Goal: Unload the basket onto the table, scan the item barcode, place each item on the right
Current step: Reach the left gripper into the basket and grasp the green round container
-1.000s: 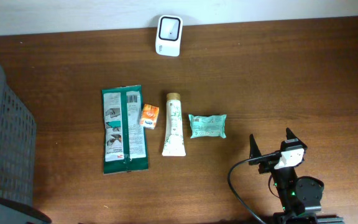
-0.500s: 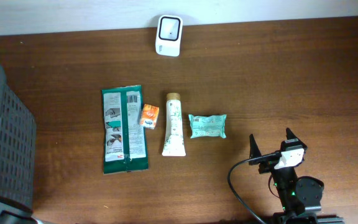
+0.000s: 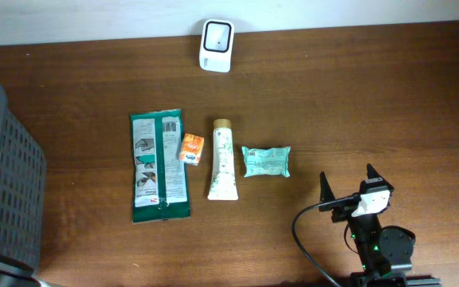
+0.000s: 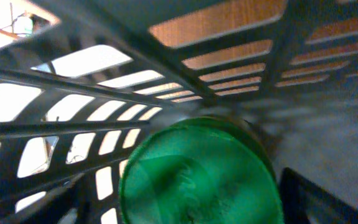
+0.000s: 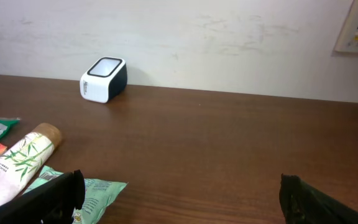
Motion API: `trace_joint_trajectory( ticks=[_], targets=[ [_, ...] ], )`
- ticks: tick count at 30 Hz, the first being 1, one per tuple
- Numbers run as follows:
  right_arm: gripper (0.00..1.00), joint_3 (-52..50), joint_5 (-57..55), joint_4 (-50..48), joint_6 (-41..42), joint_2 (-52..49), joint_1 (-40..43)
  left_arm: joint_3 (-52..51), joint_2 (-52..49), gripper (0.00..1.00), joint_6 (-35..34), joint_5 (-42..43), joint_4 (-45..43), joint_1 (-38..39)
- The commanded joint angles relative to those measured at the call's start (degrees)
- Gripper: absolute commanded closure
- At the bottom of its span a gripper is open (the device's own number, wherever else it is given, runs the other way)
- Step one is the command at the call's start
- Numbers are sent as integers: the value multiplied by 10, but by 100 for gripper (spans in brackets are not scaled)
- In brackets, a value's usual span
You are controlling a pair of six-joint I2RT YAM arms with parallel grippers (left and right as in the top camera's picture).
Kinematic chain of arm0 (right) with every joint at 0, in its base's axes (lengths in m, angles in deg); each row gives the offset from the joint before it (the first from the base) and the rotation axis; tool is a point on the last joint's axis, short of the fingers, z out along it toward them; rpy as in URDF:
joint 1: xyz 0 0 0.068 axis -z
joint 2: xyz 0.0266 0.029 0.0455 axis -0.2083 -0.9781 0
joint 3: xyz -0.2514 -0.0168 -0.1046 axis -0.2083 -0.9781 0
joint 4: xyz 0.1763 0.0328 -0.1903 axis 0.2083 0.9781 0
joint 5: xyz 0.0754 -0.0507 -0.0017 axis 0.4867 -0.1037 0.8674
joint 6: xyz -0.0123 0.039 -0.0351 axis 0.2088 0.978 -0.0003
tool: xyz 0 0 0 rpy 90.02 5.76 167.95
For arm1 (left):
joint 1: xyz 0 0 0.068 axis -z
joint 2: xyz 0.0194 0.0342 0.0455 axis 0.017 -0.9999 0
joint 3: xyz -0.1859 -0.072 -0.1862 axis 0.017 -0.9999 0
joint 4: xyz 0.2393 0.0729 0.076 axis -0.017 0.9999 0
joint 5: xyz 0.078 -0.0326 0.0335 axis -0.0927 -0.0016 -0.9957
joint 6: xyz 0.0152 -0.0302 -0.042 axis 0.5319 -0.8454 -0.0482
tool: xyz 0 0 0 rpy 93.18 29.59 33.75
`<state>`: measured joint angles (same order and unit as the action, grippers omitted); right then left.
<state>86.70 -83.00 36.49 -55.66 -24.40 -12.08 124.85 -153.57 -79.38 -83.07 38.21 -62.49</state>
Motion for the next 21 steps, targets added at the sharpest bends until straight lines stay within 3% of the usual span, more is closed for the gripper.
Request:
trace_joint_trajectory(
  ticks=[1, 5, 11, 17, 21],
  targets=[
    [1, -3, 5, 3, 2, 2, -3, -4, -10, 30, -2, 63, 3, -9],
    [2, -3, 5, 3, 2, 2, -3, -4, -10, 47, -2, 129, 9, -8],
    [2, -3, 5, 3, 2, 2, -3, -4, -10, 50, -2, 174, 14, 19],
    [2, -3, 5, 3, 2, 2, -3, -4, -10, 53, -2, 176, 14, 98],
    [2, -3, 5, 3, 2, 2, -3, -4, -10, 49, -2, 175, 13, 131]
  ],
)
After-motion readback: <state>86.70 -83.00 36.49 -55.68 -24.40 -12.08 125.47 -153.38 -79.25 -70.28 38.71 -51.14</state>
